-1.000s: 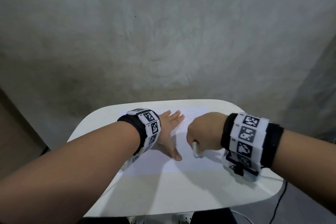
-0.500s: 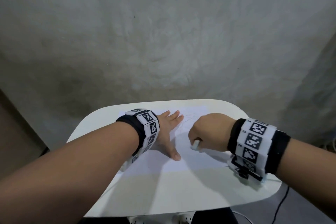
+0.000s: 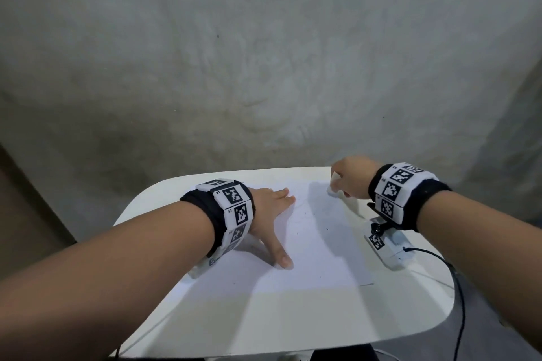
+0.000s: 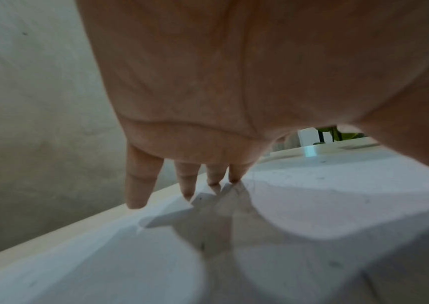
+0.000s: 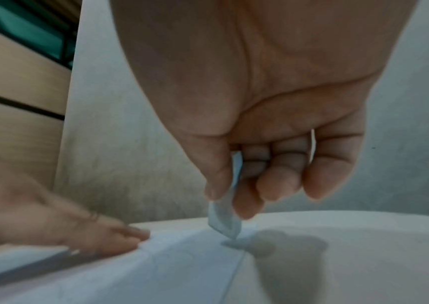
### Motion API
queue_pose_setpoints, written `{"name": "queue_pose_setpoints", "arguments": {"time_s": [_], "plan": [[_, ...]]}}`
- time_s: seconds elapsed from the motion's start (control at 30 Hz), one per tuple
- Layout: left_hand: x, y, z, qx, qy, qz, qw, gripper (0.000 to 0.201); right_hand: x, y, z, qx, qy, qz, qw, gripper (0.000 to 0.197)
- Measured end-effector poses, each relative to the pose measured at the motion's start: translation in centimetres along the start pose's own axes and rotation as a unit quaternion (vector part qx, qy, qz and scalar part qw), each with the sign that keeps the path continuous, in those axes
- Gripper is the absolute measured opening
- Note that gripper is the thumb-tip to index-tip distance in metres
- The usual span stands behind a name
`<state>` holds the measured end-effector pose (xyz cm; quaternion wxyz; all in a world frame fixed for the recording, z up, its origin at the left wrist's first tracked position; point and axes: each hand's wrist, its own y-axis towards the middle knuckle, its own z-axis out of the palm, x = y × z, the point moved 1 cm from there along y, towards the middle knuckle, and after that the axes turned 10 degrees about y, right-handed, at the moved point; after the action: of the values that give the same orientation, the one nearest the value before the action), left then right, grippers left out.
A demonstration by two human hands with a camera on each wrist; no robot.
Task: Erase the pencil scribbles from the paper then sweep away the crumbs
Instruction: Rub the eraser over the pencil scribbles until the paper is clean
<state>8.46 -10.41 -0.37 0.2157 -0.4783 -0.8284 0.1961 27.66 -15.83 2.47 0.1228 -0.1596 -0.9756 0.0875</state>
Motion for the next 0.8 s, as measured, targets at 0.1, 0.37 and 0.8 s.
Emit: {"name": "queue_pose_setpoints", "arguments": {"time_s": [0.1,0.37,0.8], "plan": [[-0.5,0.5,-1.8,-0.02,0.005,0.0,1.0,0.13,0.1,0.5,0.5,0.005,-0.026,0.004,1.0,0.016],[-0.5,3.6,-1.9,-0.018,0.036,-0.004,0.999,0.134,1.2,0.2,0.3,0.036,-0.077,0.003,0.996,0.011],[-0.5,3.9,-1.7,-0.016,0.03,-0.003,0.999,0.132,2.0,-0.4,-0.4,0.066,-0.097,-0.025,0.993,0.011]]}}
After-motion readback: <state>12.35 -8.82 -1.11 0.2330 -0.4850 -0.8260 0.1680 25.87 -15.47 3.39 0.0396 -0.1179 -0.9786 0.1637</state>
